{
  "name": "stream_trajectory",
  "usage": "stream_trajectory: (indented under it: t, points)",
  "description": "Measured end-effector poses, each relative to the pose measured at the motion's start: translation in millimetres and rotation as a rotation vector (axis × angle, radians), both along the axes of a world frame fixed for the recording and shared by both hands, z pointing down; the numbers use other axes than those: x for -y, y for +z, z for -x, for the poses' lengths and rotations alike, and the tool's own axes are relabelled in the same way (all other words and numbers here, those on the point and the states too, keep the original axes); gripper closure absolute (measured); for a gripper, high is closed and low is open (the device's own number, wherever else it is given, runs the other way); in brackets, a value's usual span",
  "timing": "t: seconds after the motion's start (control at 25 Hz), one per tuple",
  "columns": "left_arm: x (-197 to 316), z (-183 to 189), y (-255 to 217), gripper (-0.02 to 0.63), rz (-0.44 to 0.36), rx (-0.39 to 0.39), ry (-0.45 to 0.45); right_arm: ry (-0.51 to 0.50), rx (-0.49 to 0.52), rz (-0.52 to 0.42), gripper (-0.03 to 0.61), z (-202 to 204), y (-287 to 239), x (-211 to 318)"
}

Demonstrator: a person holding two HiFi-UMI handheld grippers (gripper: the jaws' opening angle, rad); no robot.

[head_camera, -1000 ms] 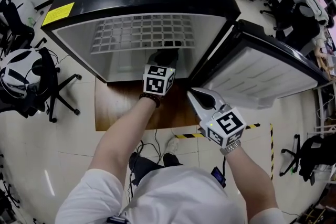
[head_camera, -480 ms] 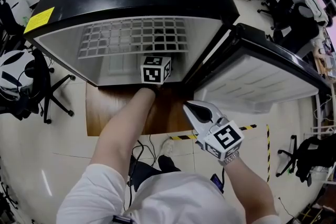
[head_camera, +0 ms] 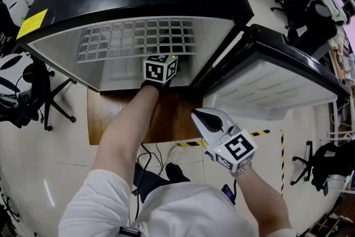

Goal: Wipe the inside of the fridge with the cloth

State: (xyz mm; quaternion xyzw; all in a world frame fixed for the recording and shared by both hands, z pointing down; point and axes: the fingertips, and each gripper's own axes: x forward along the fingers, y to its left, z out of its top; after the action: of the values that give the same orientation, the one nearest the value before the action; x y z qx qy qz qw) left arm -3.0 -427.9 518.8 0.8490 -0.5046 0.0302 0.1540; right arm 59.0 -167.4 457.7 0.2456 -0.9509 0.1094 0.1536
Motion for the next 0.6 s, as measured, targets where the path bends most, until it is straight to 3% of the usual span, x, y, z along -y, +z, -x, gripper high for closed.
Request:
stream_trajectory:
  t: [0.6]
  points:
    - [-41.1,-19.5,-7.8,0.509,-0.016,-0.019,0.103,-0.032,0.027,-0.026,0.577,10.4,-11.2,-18.7]
